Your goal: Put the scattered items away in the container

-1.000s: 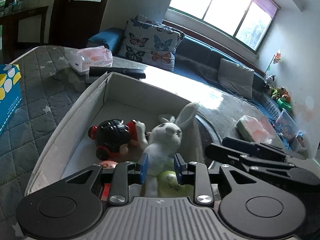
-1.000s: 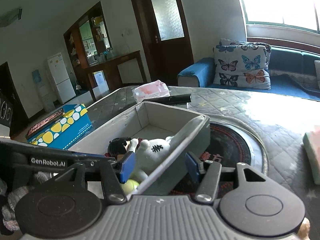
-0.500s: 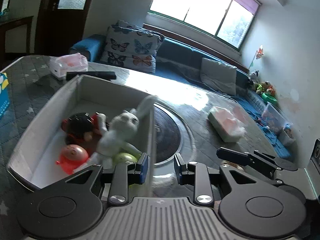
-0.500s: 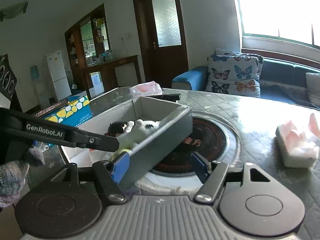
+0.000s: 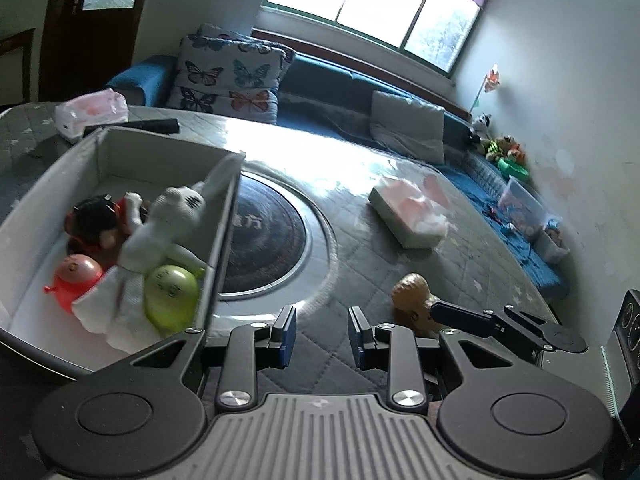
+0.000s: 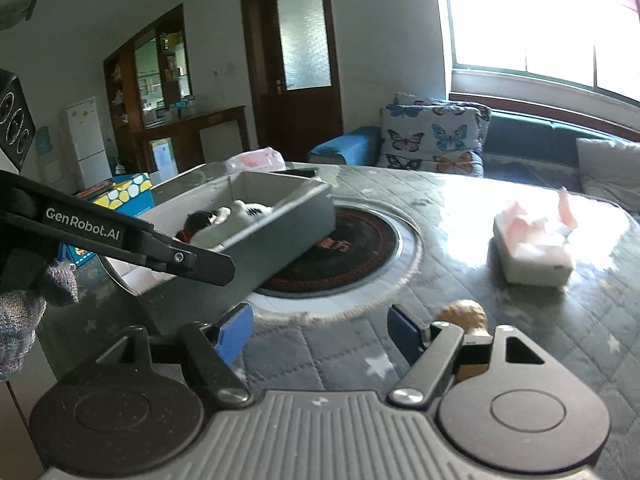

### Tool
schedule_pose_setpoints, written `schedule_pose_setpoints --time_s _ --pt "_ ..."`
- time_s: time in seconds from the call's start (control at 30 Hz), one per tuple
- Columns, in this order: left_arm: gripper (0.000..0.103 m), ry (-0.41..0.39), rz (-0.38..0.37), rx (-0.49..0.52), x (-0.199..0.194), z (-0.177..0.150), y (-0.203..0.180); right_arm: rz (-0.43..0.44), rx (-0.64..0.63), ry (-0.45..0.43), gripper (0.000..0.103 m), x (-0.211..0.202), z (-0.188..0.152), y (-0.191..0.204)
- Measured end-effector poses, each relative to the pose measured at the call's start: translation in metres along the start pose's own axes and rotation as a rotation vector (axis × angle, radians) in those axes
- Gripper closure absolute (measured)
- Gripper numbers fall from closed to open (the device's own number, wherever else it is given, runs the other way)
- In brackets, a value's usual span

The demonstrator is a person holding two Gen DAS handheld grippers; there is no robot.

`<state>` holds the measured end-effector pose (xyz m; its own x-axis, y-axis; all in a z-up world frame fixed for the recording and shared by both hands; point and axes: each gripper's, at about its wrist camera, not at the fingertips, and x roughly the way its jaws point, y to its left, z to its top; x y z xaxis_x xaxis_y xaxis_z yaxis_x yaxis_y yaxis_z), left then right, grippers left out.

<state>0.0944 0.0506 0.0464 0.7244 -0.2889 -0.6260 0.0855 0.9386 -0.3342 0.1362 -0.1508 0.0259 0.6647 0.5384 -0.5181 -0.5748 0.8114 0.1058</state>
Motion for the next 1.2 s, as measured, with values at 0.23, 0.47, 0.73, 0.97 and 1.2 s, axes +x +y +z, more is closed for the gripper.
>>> schedule_pose_setpoints --time_s 0.23,0.47,0.73,0.97,1.2 --pt "0.072 0.043 -0.027 0.022 0.019 -0.006 -0.017 -0.058 0.036 0.012 0.026 -0.006 -0.016 -0.017" --pt "0.072 0.082 -0.056 0.007 0.041 -0.006 -0.030 -0.140 0.054 0.015 0.023 -0.008 -0.022 -0.043" --pt "0.072 0.119 -0.097 -0.020 0.071 0.001 -0.046 -0.169 0.086 0.033 0.027 0.006 -0.026 -0.070" --pt "0.072 0.145 -0.134 -0.067 0.102 0.014 -0.054 -0.154 0.099 0.048 0.034 0.020 -0.029 -0.084" --pt "0.072 0.155 -0.151 -0.114 0.127 0.025 -0.054 -0.131 0.105 0.055 0.037 0.033 -0.026 -0.094"
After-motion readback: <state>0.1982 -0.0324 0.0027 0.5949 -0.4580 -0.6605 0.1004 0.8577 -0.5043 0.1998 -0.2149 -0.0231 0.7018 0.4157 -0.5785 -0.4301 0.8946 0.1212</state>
